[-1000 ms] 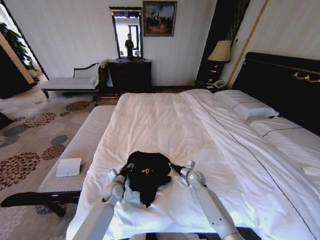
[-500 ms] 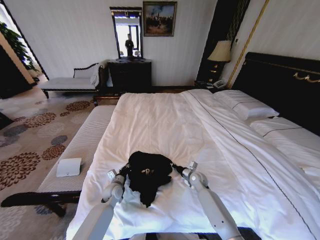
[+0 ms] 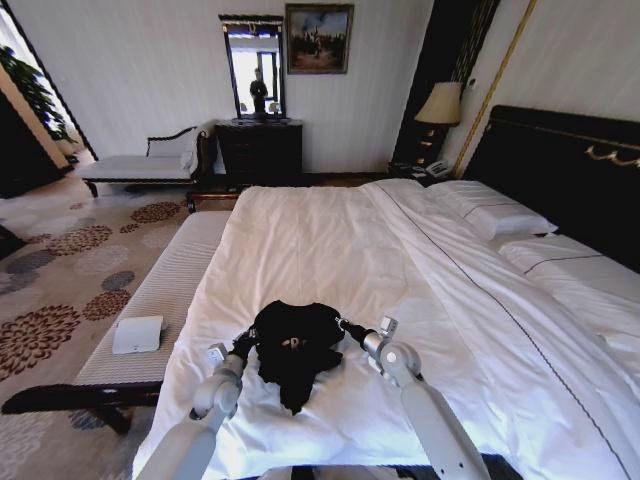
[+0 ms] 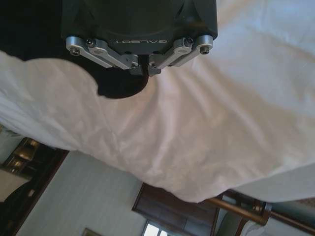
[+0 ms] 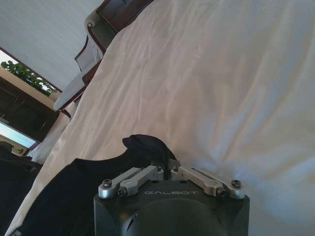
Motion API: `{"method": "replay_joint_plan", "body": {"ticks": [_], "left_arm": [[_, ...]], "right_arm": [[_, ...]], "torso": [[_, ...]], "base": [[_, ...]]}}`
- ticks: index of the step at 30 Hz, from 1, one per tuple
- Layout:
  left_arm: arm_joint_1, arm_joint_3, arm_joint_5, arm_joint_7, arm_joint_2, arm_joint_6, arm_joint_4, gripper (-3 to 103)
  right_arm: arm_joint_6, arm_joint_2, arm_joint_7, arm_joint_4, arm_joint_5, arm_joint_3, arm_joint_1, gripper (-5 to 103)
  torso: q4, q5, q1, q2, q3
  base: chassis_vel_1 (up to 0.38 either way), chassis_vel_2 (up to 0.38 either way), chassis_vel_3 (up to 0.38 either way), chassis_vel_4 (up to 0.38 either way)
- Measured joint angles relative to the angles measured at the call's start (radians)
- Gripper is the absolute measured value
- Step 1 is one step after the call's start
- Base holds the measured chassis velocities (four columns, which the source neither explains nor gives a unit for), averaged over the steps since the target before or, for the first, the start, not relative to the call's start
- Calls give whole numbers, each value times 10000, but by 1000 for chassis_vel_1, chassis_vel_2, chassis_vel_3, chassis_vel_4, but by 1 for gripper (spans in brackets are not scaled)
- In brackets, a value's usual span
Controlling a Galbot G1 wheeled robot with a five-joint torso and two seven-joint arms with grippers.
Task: Fold the clothes on the bed.
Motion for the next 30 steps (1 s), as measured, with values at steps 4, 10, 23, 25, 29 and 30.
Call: {"method": "replay_joint_plan", "body": {"ticks": [4, 10, 23, 25, 29, 30], "left_arm": [[12, -91, 15, -70, 150, 0, -680, 1], [-116, -191, -300, -204, 753, 77, -1792, 1], [-2562, 766, -1793, -635, 3458, 643, -2947, 1], [-3457, 1062, -2400, -725, 4165, 738, -3021, 1], [-4654, 1316, -3141, -751, 4992, 791, -3108, 1], [-4850, 1358, -3265, -751, 5112, 797, -3120, 1]], "right_arm": [[-14, -143, 212, 754, 67, 213, -321, 1], [-20, -606, 398, 2150, 196, 616, -621, 1], [207, -2789, 822, 4333, 398, 1225, -15, 1], [191, -3197, 987, 4602, 800, 1370, 371, 1], [1, -3757, 1403, 4783, 1891, 1486, 1079, 1], [-40, -3909, 1547, 4809, 2249, 1487, 1265, 1]], "torso": [[-1, 1, 0, 0, 0], [-1, 0, 0, 0, -1], [-3, 1, 1, 0, 1], [-1, -3, 3, -2, 2], [-1, 3, 4, -2, 2], [0, 1, 3, -2, 2]], "base": [[0, 0, 0, 0], [0, 0, 0, 0], [0, 0, 0, 0], [0, 0, 0, 0], [0, 0, 0, 0], [0, 0, 0, 0]]}}
